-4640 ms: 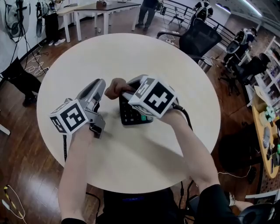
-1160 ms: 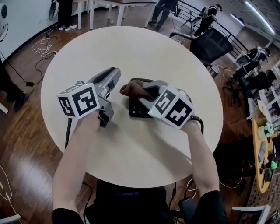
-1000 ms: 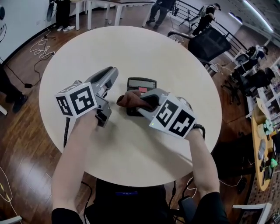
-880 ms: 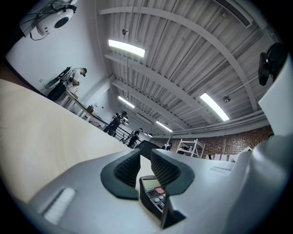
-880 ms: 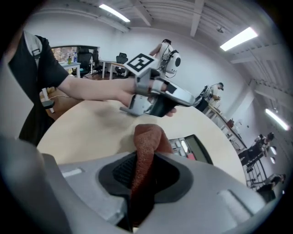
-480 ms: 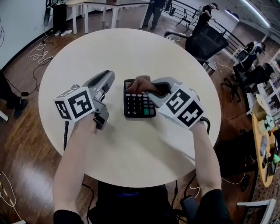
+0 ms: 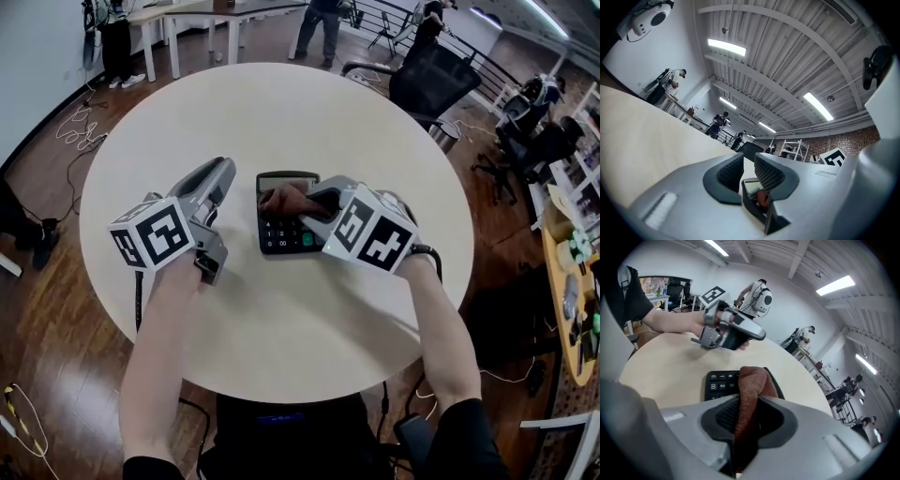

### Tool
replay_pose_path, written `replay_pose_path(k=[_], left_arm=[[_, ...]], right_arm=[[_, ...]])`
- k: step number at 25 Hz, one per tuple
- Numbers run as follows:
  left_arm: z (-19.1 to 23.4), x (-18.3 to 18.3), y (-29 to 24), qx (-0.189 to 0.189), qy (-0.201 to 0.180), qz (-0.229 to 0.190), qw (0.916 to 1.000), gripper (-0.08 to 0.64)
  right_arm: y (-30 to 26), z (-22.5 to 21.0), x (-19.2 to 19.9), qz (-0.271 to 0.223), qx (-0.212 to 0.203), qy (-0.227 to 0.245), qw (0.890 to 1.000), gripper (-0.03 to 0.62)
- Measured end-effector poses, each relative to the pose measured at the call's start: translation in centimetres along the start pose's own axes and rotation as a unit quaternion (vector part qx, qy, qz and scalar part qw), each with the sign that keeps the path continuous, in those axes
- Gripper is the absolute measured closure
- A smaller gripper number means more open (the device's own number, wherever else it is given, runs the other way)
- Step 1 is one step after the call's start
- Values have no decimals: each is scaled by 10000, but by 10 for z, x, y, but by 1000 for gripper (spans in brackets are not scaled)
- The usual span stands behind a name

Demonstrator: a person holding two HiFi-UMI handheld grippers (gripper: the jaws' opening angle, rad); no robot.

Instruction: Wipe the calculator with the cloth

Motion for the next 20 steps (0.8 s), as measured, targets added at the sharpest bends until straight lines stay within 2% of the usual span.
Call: replay_pose_path(k=[4, 8, 10, 12, 14, 17, 18, 20], left_arm=[[-1, 1, 1, -8, -20, 20, 10000, 500], [-1, 2, 0, -12, -71, 50, 10000, 500], [-2, 3, -1, -1, -90, 70, 9999, 500], [-2, 2, -1, 8, -94, 71, 9999, 500], [-1, 1, 0, 10, -84, 65, 9999, 500], [0, 1, 1, 8, -78, 65, 9999, 500], [0, 1, 1, 9, -83, 68, 9999, 500], [0, 1, 0, 11, -93, 72, 9999, 500]], right_arm=[[13, 40, 5, -105, -455, 87, 9989, 515], [25, 85, 13, 113, -1186, 485, 9917, 515], [31, 91, 16, 126, -1317, 607, 9894, 515], [36, 71, 13, -126, -1022, 430, 9937, 515], [40, 31, 6, -437, -375, 70, 9983, 515], [36, -27, 0, -599, 605, -328, 9958, 515], [31, -39, -1, -591, 765, -391, 9945, 515], [16, -52, 0, -508, 806, -446, 9945, 515]])
Point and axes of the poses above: the fingertips, and each gripper's own axes: y backward along the fingers, z to its left, x out of its underside, the point moved 3 cm from there along y, backward along the fingers, and after that the axes turned 8 degrees about -x, right-handed, at the moved point
